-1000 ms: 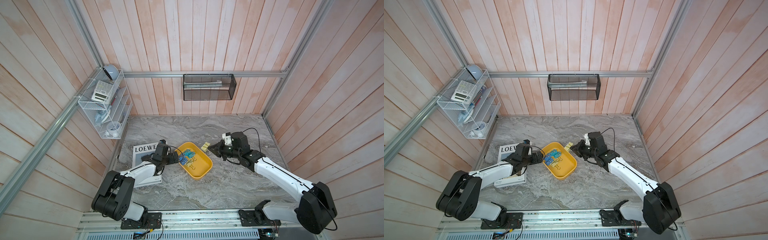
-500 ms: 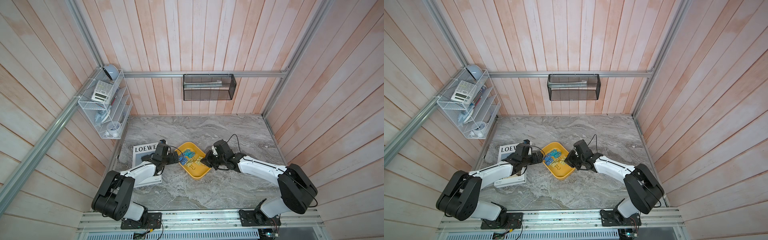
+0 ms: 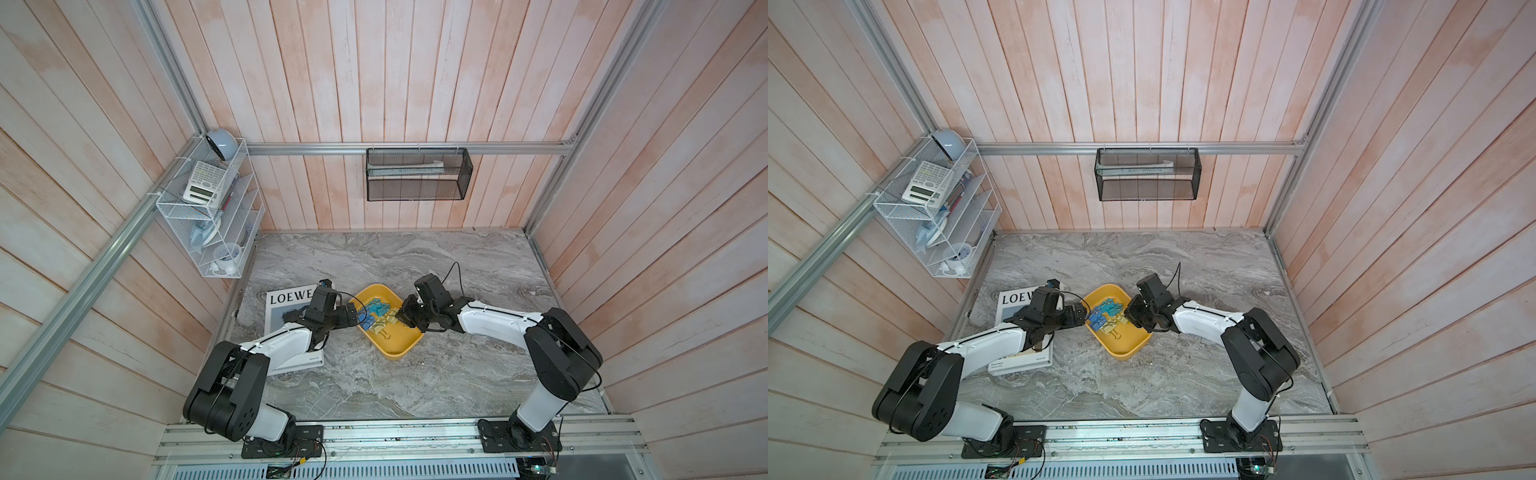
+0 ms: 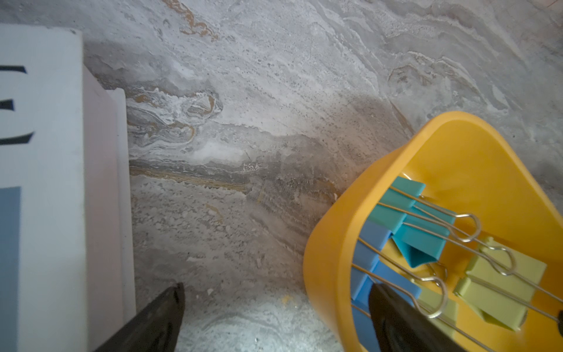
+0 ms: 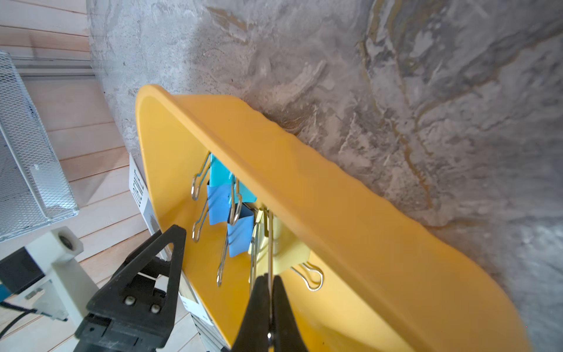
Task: Put the binder clips in the storage box
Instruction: Place the binder clip in the storage box.
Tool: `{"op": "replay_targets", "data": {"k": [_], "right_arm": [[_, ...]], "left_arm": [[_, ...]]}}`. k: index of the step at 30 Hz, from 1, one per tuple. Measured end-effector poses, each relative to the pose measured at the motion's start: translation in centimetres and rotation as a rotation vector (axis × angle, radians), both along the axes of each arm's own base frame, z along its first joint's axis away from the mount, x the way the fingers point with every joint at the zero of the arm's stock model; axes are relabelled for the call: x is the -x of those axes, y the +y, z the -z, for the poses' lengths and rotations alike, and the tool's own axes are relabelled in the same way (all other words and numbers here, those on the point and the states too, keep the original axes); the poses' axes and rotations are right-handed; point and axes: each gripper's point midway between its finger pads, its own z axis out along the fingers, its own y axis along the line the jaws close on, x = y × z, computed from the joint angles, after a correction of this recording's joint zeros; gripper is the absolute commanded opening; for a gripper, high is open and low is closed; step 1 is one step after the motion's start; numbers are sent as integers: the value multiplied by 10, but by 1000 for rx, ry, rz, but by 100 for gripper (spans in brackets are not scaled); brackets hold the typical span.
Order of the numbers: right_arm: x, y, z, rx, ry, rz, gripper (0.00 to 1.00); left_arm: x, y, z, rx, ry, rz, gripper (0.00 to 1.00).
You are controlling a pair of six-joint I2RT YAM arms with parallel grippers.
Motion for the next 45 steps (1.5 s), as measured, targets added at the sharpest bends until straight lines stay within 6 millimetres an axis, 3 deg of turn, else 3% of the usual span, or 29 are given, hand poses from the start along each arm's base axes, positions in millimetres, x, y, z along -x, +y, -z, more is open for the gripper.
{"op": "replay_targets", "data": {"k": [7, 24, 31, 39, 45], "right_arm": [[-6, 4, 14, 11, 7, 6, 0], [-13, 20, 11, -44, -15, 23, 0], [-12, 20, 12, -47, -13, 25, 20], [-9, 18, 13, -38, -12, 19, 29], [-5, 15, 0, -51, -32, 13, 30]], "left_arm": [[0, 0, 0, 1, -3, 0, 100], [-1, 0, -1, 2, -5, 0, 100], [-1, 0, -1, 2, -5, 0, 100], [0, -4, -5, 22, -10, 14, 100], [-1, -7, -25, 58, -57, 21, 100]]}}
